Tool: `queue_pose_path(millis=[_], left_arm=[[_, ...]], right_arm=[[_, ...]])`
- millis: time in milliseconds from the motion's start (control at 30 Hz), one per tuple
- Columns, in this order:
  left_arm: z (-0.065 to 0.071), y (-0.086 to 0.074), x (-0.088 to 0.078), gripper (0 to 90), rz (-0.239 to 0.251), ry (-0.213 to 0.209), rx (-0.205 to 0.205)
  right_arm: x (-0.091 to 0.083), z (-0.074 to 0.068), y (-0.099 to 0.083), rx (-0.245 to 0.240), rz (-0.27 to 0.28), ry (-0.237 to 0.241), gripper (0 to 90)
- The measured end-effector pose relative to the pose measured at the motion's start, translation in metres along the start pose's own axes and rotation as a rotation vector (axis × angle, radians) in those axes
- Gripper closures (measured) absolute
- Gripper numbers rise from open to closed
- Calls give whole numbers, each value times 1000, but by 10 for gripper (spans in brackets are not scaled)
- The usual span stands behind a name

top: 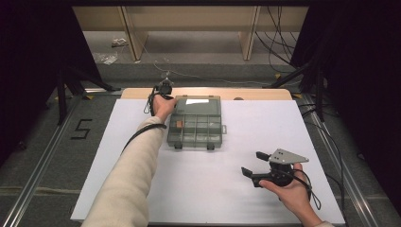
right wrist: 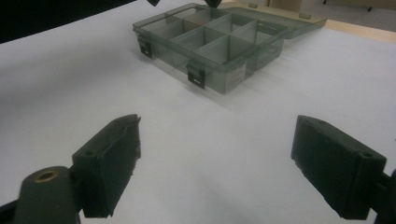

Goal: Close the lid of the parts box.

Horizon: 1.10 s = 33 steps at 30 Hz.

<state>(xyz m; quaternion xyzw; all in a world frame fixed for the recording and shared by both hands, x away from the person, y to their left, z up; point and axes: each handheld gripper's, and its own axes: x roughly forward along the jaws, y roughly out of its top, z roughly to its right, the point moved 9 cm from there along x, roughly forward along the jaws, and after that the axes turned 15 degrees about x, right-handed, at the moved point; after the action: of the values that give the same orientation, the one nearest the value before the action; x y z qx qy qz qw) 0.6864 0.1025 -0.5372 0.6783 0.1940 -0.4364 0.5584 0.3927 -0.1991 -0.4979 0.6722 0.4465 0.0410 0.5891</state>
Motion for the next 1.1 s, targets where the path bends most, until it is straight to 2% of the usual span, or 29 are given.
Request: queue_pose_path(millis=[100,333,433,767,933,1100], left_arm=[[0,0,-1,875,1,3,-45],[-1,5,-9,890,50,17,-86],[-2,7,-14,891,87,11,-76],[-3,3,-26,892,162,13,-93],[-3,2,-32,892,194,11,-84],[-3,2,-36,892,221,13,-78]], right_arm=[[0,0,0,-4,-2,-4,168],[1,2,-1,-2,-6,-10,168],[2,3,0,-4,-4,-13,171],[8,8,12,-1,1,-32,180],[14,12,28,6,20,-43,186],[28,18,54,21,44,-54,192]])
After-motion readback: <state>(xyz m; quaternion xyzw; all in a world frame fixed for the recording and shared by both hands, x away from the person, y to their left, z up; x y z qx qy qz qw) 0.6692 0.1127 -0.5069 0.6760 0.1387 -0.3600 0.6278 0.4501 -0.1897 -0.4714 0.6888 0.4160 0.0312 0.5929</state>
